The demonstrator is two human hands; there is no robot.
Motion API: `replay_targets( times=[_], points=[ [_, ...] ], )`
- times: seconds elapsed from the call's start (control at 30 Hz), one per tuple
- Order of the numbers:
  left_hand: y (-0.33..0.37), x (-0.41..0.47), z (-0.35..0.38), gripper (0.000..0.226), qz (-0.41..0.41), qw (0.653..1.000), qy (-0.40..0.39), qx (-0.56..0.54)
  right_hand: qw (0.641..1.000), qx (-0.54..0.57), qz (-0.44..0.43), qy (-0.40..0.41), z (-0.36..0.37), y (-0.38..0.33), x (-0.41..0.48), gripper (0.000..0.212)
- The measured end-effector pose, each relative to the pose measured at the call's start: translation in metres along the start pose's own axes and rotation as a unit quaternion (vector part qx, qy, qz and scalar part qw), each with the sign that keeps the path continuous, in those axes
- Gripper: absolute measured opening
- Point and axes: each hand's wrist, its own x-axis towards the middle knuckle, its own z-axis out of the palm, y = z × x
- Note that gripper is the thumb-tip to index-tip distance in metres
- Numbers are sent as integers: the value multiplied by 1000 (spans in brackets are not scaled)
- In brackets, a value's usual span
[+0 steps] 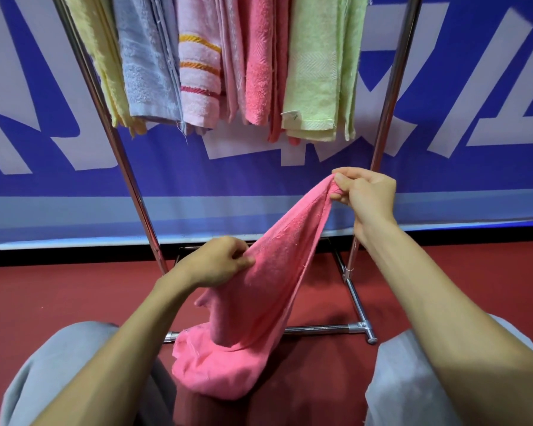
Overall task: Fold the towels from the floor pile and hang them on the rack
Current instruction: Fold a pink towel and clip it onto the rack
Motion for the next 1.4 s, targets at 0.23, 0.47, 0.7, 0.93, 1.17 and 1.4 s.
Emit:
replay_targets(
  times=[0.23, 0.47, 0.7, 0.93, 1.17, 1.4],
  points=[
    [12, -2, 1, 31, -100, 967, 73, -223, 949, -276, -126, -84, 6, 9, -13, 17],
    [15, -3, 0, 28, -154, 927, 103, -327, 882, -386, -140, -231, 23, 19, -38, 12],
    [19, -1, -6, 31, -176, 793, 125, -570, 833, -385, -189, -349, 28, 20, -54, 27],
    [18, -1, -5, 21, -192, 706, 148, -665, 795, -422, -282, -331, 27, 24, -63, 22],
    [16, 2, -5, 20, -202, 660, 212, -692, 788, -466, -290, -279, 30, 30, -69, 50],
    [17, -2, -5, 28, -176, 651, 184, -715, 761, -487, -312, -293, 38, 43, -71, 18]
  ],
)
